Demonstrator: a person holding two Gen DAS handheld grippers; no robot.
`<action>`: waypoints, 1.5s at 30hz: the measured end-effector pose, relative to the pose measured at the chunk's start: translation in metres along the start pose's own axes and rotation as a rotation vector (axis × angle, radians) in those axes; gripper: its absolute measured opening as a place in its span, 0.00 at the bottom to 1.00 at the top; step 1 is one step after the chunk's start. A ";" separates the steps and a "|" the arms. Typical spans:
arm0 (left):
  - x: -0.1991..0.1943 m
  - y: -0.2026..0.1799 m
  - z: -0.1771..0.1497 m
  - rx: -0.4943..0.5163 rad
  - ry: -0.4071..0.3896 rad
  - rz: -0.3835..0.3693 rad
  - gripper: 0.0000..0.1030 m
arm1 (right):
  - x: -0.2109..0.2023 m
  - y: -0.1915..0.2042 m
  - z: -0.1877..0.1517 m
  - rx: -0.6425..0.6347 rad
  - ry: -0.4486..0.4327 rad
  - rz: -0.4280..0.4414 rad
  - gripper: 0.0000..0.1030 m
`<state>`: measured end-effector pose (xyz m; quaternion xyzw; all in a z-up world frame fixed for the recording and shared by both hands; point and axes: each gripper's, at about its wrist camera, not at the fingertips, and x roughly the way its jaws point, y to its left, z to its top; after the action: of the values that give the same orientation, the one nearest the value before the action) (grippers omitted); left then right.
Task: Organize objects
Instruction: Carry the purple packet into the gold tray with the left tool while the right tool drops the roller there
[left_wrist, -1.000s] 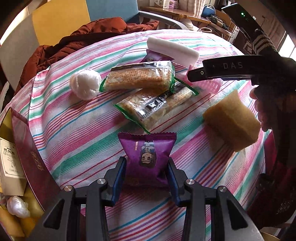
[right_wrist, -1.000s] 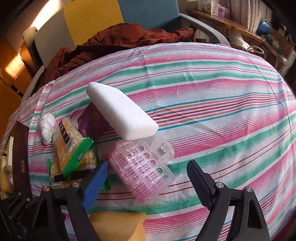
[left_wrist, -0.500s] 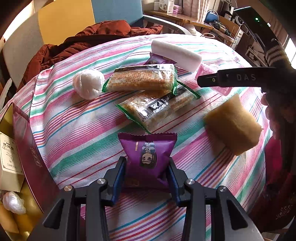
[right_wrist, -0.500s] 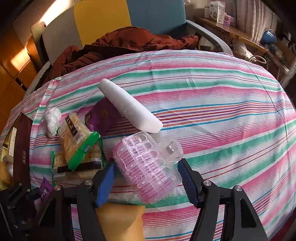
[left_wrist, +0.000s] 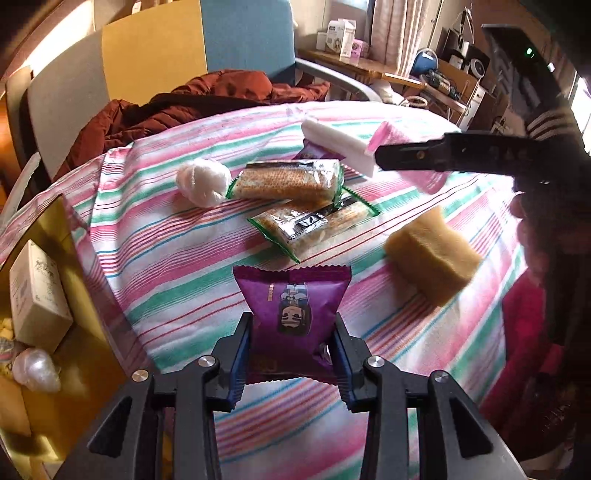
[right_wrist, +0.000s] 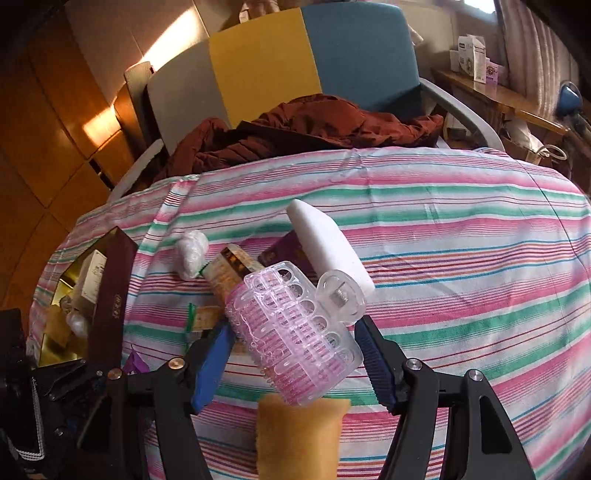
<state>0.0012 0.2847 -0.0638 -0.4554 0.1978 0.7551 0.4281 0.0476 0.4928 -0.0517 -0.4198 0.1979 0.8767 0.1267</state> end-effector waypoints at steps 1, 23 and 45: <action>-0.004 0.002 0.000 -0.007 -0.015 -0.004 0.38 | -0.002 0.005 -0.001 -0.012 -0.005 0.008 0.65; -0.119 0.189 -0.093 -0.474 -0.207 0.207 0.38 | -0.028 0.170 -0.021 -0.241 -0.032 0.175 0.65; -0.105 0.227 -0.122 -0.577 -0.167 0.230 0.52 | 0.030 0.267 -0.063 -0.404 0.141 0.134 0.69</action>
<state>-0.1000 0.0256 -0.0569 -0.4692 -0.0102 0.8583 0.2077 -0.0306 0.2285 -0.0469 -0.4830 0.0538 0.8733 -0.0326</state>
